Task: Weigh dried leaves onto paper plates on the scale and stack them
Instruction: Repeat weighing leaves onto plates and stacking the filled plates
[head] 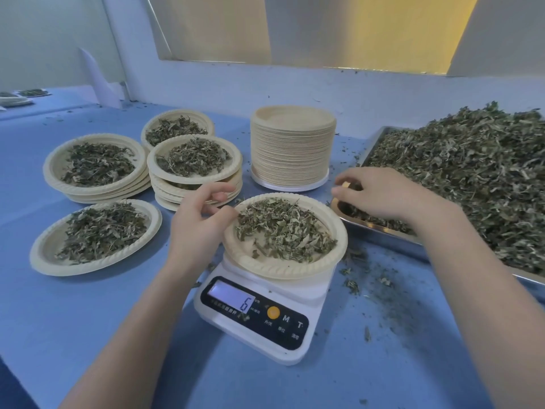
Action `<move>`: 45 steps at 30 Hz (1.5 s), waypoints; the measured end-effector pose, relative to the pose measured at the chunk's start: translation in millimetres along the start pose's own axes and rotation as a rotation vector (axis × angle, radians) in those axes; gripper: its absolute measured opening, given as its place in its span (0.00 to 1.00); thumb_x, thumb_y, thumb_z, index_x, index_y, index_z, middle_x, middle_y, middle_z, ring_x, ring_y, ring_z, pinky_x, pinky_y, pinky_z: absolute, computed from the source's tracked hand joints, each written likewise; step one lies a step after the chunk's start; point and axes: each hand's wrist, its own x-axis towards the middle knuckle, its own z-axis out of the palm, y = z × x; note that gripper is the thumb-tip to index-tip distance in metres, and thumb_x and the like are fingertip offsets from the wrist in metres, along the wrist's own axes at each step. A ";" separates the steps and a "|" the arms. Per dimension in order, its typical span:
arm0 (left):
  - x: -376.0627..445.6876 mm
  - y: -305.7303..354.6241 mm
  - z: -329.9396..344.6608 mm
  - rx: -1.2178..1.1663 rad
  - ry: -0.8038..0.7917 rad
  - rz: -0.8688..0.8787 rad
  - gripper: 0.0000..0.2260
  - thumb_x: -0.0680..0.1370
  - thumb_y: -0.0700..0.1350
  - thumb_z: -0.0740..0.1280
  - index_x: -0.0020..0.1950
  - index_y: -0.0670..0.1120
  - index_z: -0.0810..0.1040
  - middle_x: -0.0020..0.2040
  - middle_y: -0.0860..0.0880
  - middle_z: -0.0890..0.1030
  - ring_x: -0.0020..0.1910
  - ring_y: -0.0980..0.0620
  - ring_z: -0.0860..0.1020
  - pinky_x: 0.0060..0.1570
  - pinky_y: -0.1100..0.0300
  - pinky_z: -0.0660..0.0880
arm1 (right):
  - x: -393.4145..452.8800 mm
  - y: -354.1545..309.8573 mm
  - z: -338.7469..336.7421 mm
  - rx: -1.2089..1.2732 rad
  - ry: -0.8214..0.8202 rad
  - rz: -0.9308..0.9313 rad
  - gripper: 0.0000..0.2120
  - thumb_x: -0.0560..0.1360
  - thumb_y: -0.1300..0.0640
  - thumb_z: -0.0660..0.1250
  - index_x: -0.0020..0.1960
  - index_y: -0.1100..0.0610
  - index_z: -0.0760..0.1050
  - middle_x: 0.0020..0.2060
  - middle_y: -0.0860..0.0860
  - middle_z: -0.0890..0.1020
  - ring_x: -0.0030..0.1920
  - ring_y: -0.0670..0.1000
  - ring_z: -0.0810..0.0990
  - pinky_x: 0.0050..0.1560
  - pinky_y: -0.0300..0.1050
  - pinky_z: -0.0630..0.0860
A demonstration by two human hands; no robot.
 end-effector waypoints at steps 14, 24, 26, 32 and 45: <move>2.0 -13.4 9.0 0.030 -0.153 -0.174 0.15 0.76 0.50 0.66 0.62 0.53 0.76 0.56 0.55 0.79 0.57 0.55 0.76 0.58 0.58 0.71 | -19.1 -13.3 2.4 0.108 -0.548 -0.238 0.66 0.48 0.37 0.80 0.74 0.35 0.40 0.72 0.30 0.49 0.72 0.36 0.48 0.74 0.46 0.50; 3.5 3.0 -37.4 -0.020 0.139 -0.148 0.12 0.78 0.51 0.63 0.61 0.57 0.76 0.59 0.59 0.76 0.61 0.56 0.72 0.61 0.57 0.67 | -7.5 -59.5 13.2 0.550 -0.264 -0.305 0.64 0.48 0.46 0.82 0.76 0.43 0.51 0.70 0.40 0.66 0.59 0.31 0.69 0.51 0.19 0.63; 1.8 2.8 -62.2 -0.016 0.254 -0.142 0.06 0.78 0.50 0.63 0.50 0.59 0.78 0.53 0.57 0.80 0.57 0.51 0.76 0.56 0.58 0.73 | -0.8 -88.2 23.2 0.616 -0.258 -0.350 0.61 0.51 0.53 0.82 0.77 0.49 0.53 0.64 0.40 0.69 0.53 0.30 0.74 0.50 0.21 0.69; -3.7 -14.5 -143.0 0.158 0.543 -0.161 0.08 0.78 0.49 0.60 0.39 0.52 0.71 0.38 0.60 0.73 0.40 0.59 0.72 0.43 0.58 0.64 | 23.5 -185.4 53.7 0.615 -0.148 -0.464 0.46 0.57 0.64 0.82 0.71 0.53 0.67 0.54 0.45 0.80 0.44 0.38 0.82 0.47 0.31 0.76; 9.9 -69.7 -161.3 0.597 0.455 -0.282 0.14 0.81 0.47 0.54 0.54 0.36 0.71 0.54 0.37 0.76 0.57 0.37 0.70 0.59 0.47 0.63 | 52.8 -237.3 100.5 0.152 -0.131 -0.462 0.34 0.68 0.68 0.68 0.71 0.52 0.66 0.58 0.56 0.78 0.57 0.55 0.77 0.49 0.43 0.74</move>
